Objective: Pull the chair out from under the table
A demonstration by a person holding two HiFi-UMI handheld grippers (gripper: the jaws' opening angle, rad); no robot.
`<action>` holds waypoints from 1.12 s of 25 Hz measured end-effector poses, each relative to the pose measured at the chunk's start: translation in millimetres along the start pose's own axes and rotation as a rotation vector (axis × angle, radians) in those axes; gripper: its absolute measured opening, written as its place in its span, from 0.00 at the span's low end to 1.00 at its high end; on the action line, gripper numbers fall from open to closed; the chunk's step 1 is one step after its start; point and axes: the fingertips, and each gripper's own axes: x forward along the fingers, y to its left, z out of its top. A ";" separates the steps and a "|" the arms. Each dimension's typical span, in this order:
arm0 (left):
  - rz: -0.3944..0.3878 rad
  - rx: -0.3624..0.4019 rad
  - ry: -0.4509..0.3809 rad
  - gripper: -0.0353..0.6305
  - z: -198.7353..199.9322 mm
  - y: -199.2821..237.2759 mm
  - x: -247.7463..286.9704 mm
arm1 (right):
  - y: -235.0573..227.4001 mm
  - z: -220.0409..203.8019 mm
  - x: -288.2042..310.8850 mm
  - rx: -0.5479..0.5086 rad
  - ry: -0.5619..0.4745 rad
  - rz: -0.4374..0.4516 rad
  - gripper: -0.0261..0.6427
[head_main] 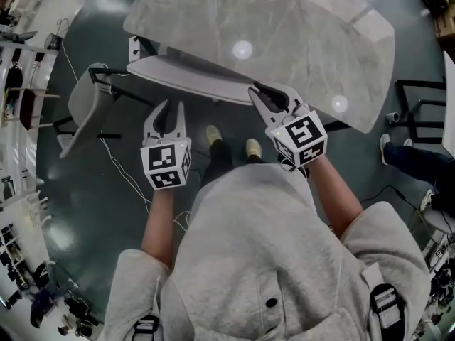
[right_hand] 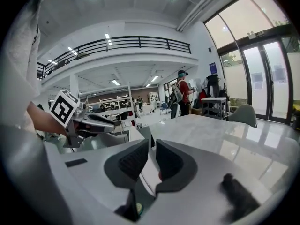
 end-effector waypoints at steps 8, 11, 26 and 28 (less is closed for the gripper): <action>-0.250 0.231 0.154 0.38 -30.5 14.4 39.4 | 29.9 -25.8 44.5 -0.085 0.176 0.073 0.18; -0.296 0.361 0.205 0.41 -42.6 30.1 58.3 | 32.9 -45.0 59.0 -0.117 0.279 0.085 0.23; -0.518 1.076 0.567 0.47 -100.1 102.4 143.2 | 42.5 -116.9 122.2 -0.334 0.637 0.153 0.30; -0.542 1.148 0.613 0.43 -102.2 105.7 149.9 | 41.3 -124.1 130.1 -0.355 0.667 0.160 0.30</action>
